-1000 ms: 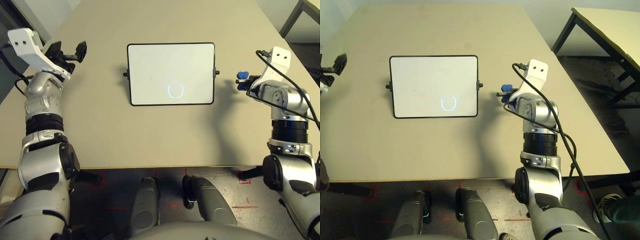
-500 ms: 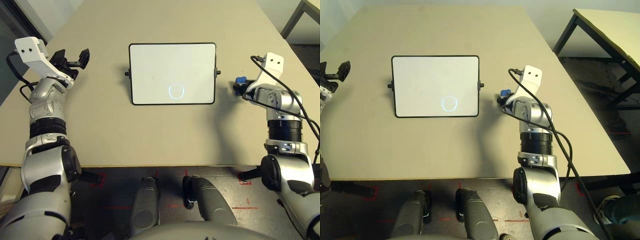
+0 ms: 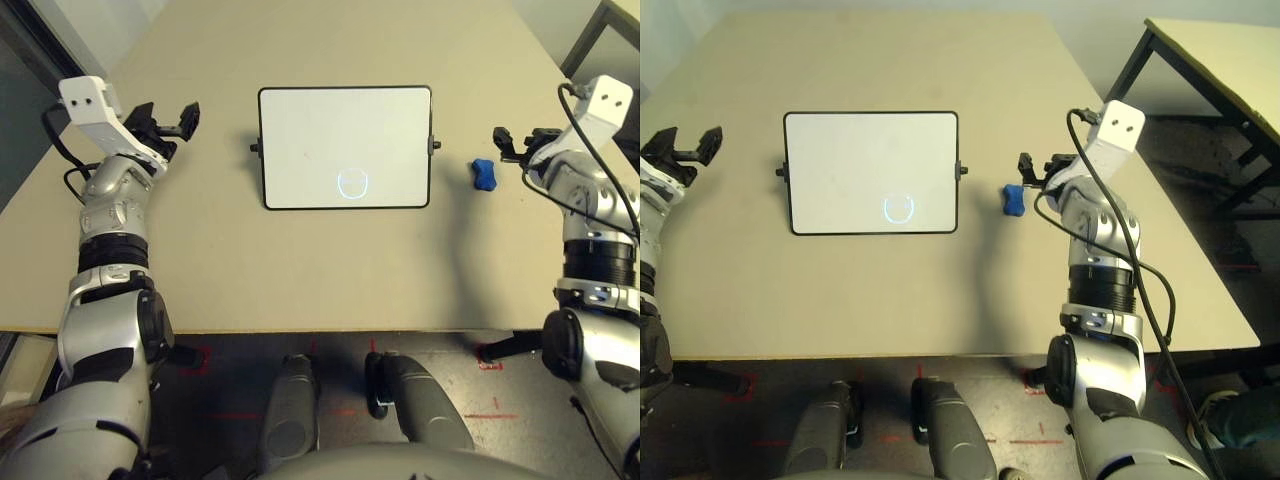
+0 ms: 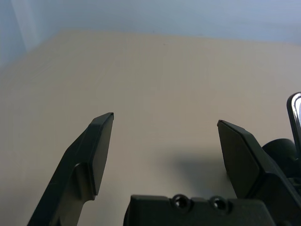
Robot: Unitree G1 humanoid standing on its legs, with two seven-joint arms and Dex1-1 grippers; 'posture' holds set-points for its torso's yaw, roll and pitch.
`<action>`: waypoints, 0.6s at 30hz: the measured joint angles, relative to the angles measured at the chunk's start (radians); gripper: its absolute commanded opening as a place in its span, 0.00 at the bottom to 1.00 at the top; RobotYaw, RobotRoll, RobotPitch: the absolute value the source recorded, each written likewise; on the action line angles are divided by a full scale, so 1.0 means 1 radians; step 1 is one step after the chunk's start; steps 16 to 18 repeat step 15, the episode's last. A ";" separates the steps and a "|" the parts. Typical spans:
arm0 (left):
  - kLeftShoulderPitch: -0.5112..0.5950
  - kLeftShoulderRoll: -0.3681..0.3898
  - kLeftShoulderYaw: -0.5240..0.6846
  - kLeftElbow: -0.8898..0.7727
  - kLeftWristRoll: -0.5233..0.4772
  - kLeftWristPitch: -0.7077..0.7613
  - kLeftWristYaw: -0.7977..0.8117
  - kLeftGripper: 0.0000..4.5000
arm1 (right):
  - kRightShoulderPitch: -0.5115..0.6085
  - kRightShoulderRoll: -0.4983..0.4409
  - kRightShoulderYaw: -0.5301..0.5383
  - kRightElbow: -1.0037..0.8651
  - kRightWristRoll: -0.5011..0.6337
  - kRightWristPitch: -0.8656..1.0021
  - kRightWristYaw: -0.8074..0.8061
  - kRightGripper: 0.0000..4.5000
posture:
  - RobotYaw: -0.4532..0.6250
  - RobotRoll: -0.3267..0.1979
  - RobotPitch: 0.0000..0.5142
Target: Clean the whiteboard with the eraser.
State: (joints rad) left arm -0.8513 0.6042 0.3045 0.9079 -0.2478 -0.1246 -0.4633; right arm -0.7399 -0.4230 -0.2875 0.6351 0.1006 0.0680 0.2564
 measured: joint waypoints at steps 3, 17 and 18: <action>-0.002 -0.005 -0.006 0.043 0.026 -0.078 0.038 1.00 | -0.004 -0.003 -0.001 0.149 0.004 -0.163 0.018 0.99 | 0.40 0.62 0.27; 0.015 0.011 0.006 0.199 0.064 -0.278 0.143 1.00 | -0.006 -0.029 -0.019 0.381 0.029 -0.379 -0.010 0.99 | 0.39 0.62 0.28; 0.015 0.011 0.006 0.199 0.064 -0.278 0.143 1.00 | -0.006 -0.029 -0.019 0.381 0.029 -0.379 -0.010 0.99 | 0.39 0.62 0.28</action>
